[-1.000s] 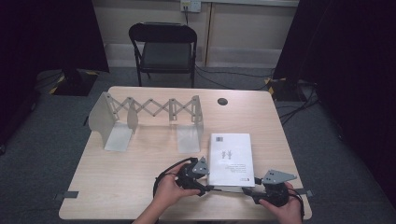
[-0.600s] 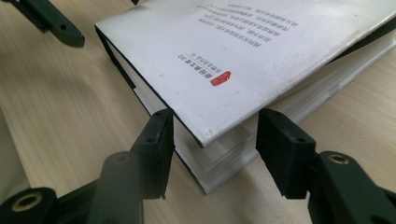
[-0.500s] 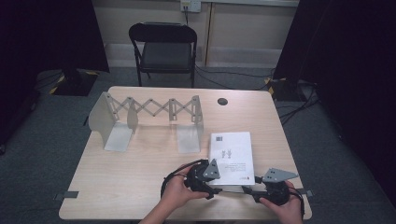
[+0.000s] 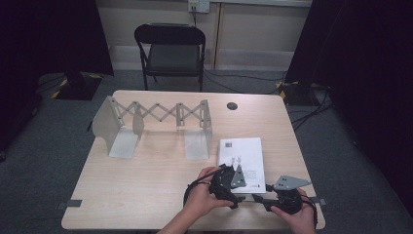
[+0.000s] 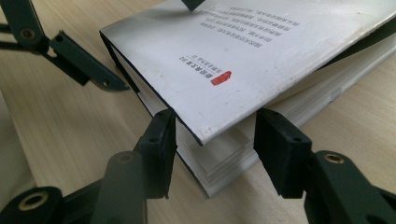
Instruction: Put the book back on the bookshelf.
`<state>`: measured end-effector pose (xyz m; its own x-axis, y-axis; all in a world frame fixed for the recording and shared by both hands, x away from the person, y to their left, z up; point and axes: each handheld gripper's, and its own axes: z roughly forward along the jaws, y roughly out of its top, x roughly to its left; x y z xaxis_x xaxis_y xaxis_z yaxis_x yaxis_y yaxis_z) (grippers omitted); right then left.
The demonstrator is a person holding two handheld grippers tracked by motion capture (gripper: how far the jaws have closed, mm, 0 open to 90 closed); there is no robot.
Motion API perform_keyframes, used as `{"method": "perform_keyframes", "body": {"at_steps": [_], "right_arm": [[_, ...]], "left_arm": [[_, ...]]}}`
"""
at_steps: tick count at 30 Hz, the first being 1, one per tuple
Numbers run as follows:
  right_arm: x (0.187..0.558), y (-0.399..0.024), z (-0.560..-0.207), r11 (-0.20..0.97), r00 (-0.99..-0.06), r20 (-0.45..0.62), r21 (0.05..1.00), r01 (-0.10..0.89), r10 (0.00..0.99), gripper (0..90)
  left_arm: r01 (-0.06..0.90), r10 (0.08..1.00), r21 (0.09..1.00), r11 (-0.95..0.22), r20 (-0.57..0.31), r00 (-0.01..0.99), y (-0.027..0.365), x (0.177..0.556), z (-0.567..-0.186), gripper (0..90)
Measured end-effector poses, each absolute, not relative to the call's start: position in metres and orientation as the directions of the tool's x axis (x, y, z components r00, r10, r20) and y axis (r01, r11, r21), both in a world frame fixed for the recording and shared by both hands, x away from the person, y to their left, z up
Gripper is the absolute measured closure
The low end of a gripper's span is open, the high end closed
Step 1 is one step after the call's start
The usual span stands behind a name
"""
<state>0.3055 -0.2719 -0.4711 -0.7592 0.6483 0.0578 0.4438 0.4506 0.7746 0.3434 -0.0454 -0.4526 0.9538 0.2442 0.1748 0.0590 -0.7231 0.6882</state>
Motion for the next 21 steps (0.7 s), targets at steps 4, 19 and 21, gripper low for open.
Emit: {"method": "perform_keyframes", "body": {"at_steps": [4, 19, 21], "right_arm": [[0.306, -0.272, -0.471, 0.448, -0.758, 0.059, 0.776, 0.445, 0.650, 49.7], [0.305, -0.272, -0.469, 0.435, -0.754, 0.074, 0.778, 0.453, 0.653, 49.7], [0.306, -0.272, -0.470, 0.433, -0.755, 0.078, 0.779, 0.454, 0.651, 49.6]], "left_arm": [[0.049, 0.239, 0.660, -0.750, 0.200, 0.950, -0.051, 0.344, -0.451, 13.4], [0.028, 0.280, 0.661, -0.750, 0.279, 0.918, -0.063, 0.348, -0.464, 1.4], [0.023, 0.274, 0.644, -0.765, 0.293, 0.916, -0.064, 0.348, -0.464, 0.9]]}}
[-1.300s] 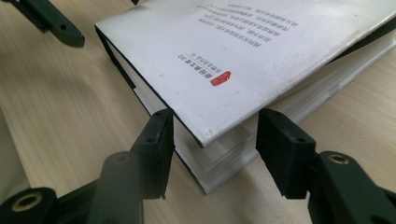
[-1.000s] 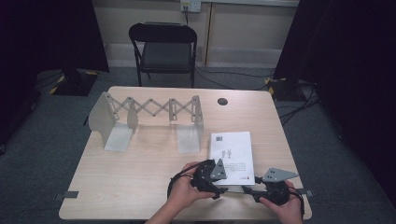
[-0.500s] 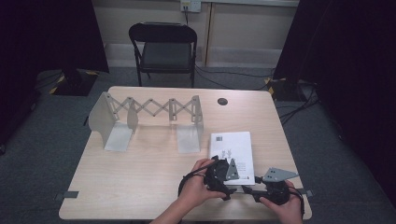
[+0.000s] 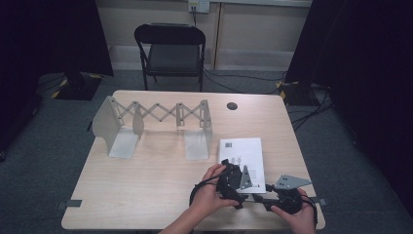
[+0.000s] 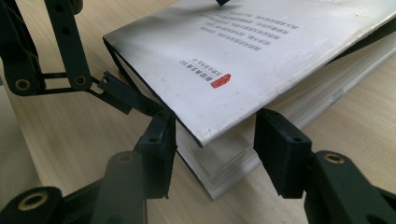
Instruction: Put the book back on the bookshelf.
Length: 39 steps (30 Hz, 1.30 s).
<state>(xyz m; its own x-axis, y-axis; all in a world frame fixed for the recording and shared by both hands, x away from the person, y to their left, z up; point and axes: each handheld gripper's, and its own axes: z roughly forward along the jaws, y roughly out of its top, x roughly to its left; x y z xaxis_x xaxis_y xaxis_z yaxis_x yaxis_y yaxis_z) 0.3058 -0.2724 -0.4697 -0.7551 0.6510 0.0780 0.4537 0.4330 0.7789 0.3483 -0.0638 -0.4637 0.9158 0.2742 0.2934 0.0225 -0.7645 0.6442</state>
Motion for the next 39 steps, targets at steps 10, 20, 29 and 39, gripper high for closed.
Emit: {"method": "perform_keyframes", "body": {"at_steps": [10, 20, 29, 39], "right_arm": [[0.307, -0.275, -0.471, 0.417, -0.756, 0.103, 0.782, 0.463, 0.647, 49.6], [0.306, -0.279, -0.473, 0.440, -0.755, 0.080, 0.770, 0.461, 0.651, 49.5], [0.312, -0.280, -0.476, 0.443, -0.725, 0.065, 0.753, 0.486, 0.685, 49.8], [0.312, -0.276, -0.476, 0.429, -0.727, 0.070, 0.767, 0.477, 0.683, 53.0]], "left_arm": [[0.021, 0.261, 0.636, -0.771, 0.286, 0.922, -0.063, 0.342, -0.454, 16.8], [0.027, 0.250, 0.616, -0.787, 0.278, 0.927, -0.065, 0.344, -0.451, 19.1], [0.022, 0.246, 0.608, -0.793, 0.287, 0.926, -0.066, 0.344, -0.451, 19.0], [0.019, 0.250, 0.613, -0.790, 0.294, 0.923, -0.065, 0.342, -0.451, 16.8]]}}
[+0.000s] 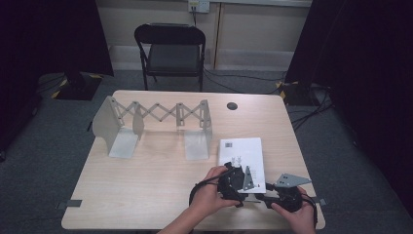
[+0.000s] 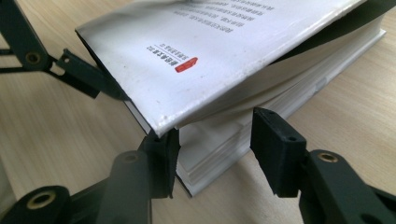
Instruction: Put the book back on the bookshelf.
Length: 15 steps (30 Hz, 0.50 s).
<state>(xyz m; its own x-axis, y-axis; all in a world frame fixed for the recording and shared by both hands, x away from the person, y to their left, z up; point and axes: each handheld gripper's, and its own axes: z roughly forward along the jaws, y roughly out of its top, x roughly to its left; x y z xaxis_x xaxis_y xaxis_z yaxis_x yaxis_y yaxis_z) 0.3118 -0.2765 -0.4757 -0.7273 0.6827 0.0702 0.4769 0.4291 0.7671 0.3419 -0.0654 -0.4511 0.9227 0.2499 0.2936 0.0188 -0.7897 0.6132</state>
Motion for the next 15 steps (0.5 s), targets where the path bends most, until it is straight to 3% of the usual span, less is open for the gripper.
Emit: {"method": "perform_keyframes", "body": {"at_steps": [7, 15], "right_arm": [[0.3110, -0.2740, -0.4703, 0.412, -0.727, 0.066, 0.788, 0.458, 0.683, 54.6], [0.3114, -0.2739, -0.4690, 0.388, -0.723, 0.094, 0.792, 0.471, 0.685, 56.4]], "left_arm": [[-0.026, 0.224, 0.547, -0.837, 0.387, 0.895, -0.0736, 0.3341, -0.4519, 12.5], [-0.024, 0.244, 0.562, -0.827, 0.398, 0.884, -0.0743, 0.3337, -0.4543, 8.1]]}}
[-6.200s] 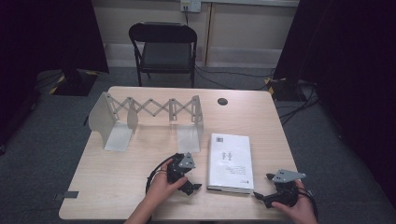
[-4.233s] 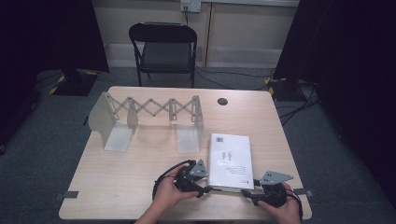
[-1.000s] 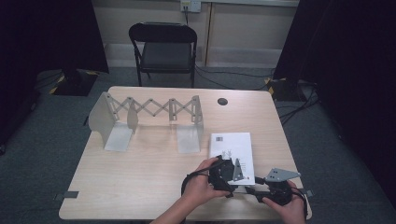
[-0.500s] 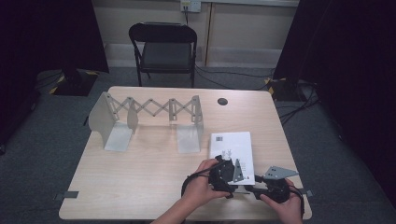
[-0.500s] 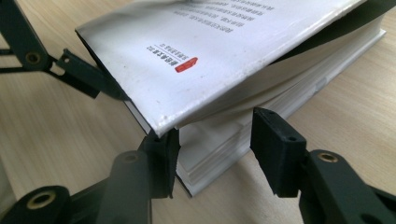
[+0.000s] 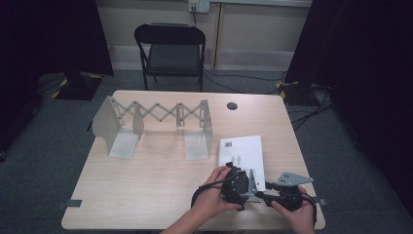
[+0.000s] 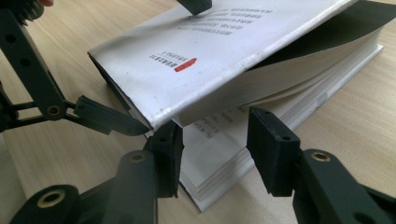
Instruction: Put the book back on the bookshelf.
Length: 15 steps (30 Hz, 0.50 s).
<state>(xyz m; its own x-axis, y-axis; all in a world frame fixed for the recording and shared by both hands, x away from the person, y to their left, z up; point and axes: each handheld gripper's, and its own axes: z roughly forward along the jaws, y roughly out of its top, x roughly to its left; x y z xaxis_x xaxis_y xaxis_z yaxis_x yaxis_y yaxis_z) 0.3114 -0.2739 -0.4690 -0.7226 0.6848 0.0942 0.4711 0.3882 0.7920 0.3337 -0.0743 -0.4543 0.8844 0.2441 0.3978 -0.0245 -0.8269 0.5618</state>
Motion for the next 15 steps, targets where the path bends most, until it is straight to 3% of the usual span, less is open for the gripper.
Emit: {"method": "perform_keyframes", "body": {"at_steps": [6, 10, 15], "right_arm": [[0.3115, -0.2740, -0.4694, 0.394, -0.726, 0.088, 0.792, 0.466, 0.683, 56.4], [0.3114, -0.2743, -0.4696, 0.389, -0.722, 0.096, 0.790, 0.474, 0.685, 56.4], [0.3105, -0.2741, -0.4697, 0.387, -0.725, 0.100, 0.792, 0.473, 0.682, 56.4]], "left_arm": [[-0.020, 0.250, 0.589, -0.808, 0.373, 0.894, -0.0718, 0.3360, -0.4556, 8.3], [-0.038, 0.235, 0.576, -0.817, 0.392, 0.890, -0.0752, 0.3338, -0.4605, 0.0], [-0.021, 0.247, 0.592, -0.806, 0.369, 0.896, -0.0731, 0.3368, -0.4594, 0.1]]}}
